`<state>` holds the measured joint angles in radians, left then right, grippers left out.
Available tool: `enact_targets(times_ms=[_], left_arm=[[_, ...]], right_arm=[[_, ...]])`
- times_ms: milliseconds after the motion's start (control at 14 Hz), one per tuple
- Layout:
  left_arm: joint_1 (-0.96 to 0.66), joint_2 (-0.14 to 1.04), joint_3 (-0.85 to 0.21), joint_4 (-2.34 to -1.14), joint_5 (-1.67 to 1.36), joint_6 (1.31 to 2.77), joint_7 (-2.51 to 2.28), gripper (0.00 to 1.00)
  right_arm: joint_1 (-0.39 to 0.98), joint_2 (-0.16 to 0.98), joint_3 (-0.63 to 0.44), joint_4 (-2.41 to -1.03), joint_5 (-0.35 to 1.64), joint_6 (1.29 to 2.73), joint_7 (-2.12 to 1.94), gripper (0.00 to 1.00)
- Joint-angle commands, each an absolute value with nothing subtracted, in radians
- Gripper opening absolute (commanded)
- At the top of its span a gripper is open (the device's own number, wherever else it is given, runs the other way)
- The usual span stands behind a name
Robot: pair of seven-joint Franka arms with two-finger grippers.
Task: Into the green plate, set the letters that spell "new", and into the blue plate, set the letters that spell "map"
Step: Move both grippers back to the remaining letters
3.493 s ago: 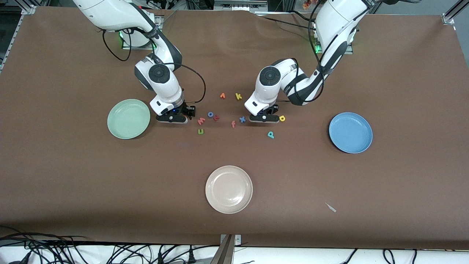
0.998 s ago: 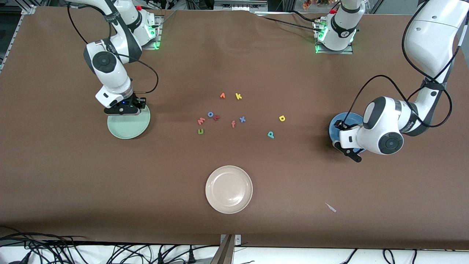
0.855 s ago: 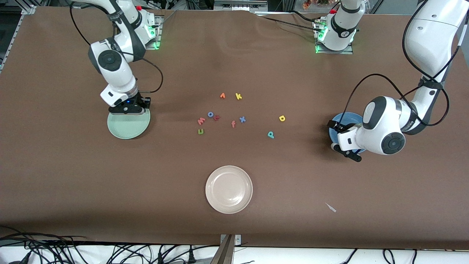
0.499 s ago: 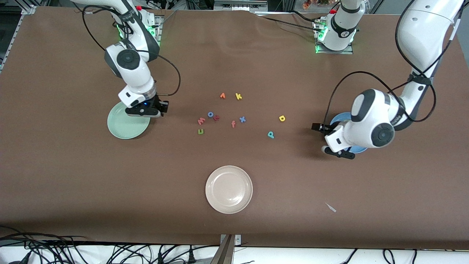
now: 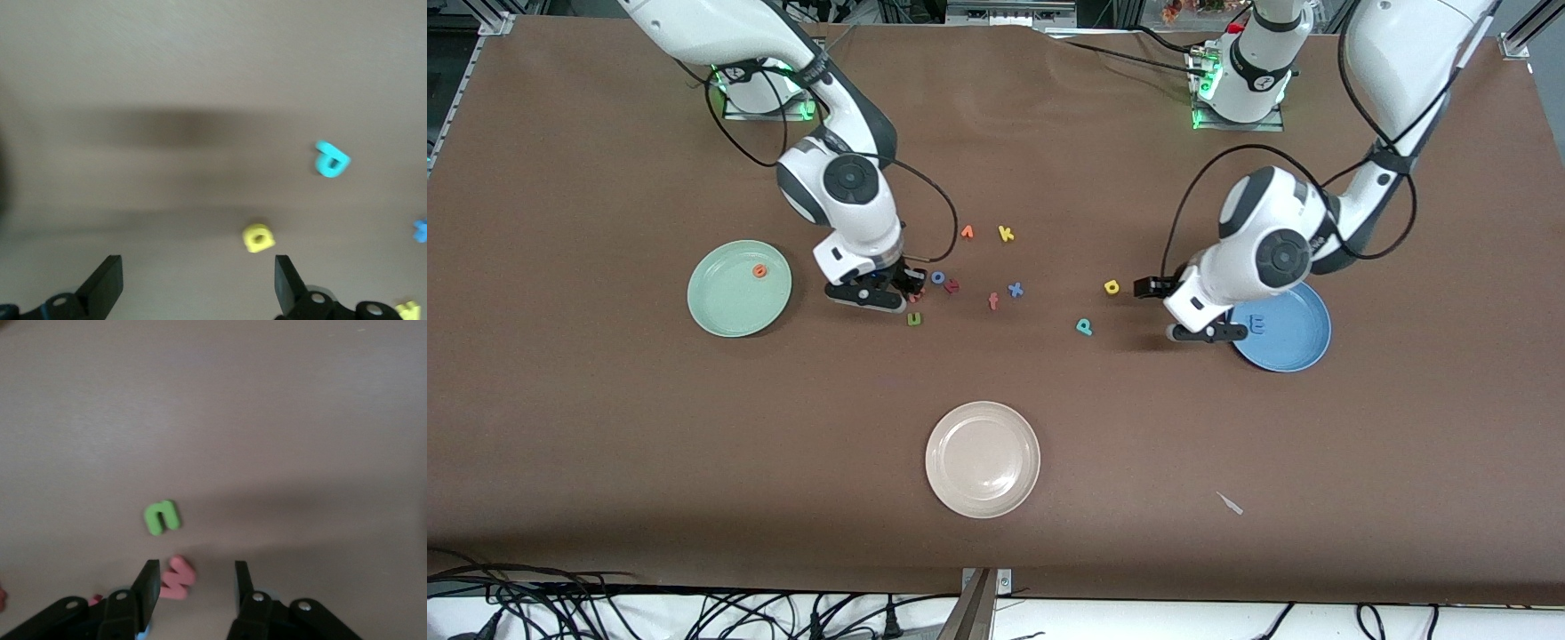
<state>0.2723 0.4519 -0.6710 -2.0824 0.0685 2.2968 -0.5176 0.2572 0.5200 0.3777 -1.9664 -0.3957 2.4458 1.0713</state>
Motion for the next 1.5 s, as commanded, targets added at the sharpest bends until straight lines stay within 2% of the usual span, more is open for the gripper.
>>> enact_targets(times_ms=[0, 214, 499, 784, 927, 1069, 1141, 1283, 1426], left_arm=[[0.237, 0.406, -0.689, -2.186, 0.161, 2.41, -0.71, 1.0], [0.155, 0.443, -0.689, -2.183, 0.282, 2.419, -0.918, 1.0], [0.106, 0.52, -0.686, -2.168, 0.432, 2.476, -1.109, 1.0], [0.106, 0.569, -0.68, -2.16, 0.558, 2.485, -1.169, 0.9], [0.11, 0.577, -0.678, -2.155, 0.561, 2.485, -1.167, 0.82], [0.113, 0.583, -0.677, -2.152, 0.561, 2.485, -1.166, 0.77], [0.114, 0.583, -0.675, -2.152, 0.563, 2.485, -1.161, 0.73], [0.115, 0.584, -0.673, -2.152, 0.577, 2.485, -1.155, 0.71], [0.117, 0.587, -0.672, -2.152, 0.583, 2.485, -1.154, 0.67]], right_arm=[[0.298, 0.632, 0.348, -1.855, -0.445, 2.428, 1.088, 0.58], [0.302, 0.637, 0.328, -1.853, -0.474, 2.442, 1.037, 0.63], [0.324, 0.647, 0.318, -1.855, -0.466, 2.483, 1.042, 0.64], [0.356, 0.661, 0.29, -1.856, -0.469, 2.513, 1.043, 0.64], [0.359, 0.664, 0.282, -1.858, -0.468, 2.519, 1.045, 0.63], [0.359, 0.664, 0.282, -1.861, -0.468, 2.519, 1.045, 0.61], [0.359, 0.664, 0.278, -1.862, -0.468, 2.519, 1.043, 0.57], [0.359, 0.664, 0.276, -1.862, -0.469, 2.519, 1.043, 0.46], [0.359, 0.664, 0.276, -1.864, -0.469, 2.52, 1.042, 0.41]])
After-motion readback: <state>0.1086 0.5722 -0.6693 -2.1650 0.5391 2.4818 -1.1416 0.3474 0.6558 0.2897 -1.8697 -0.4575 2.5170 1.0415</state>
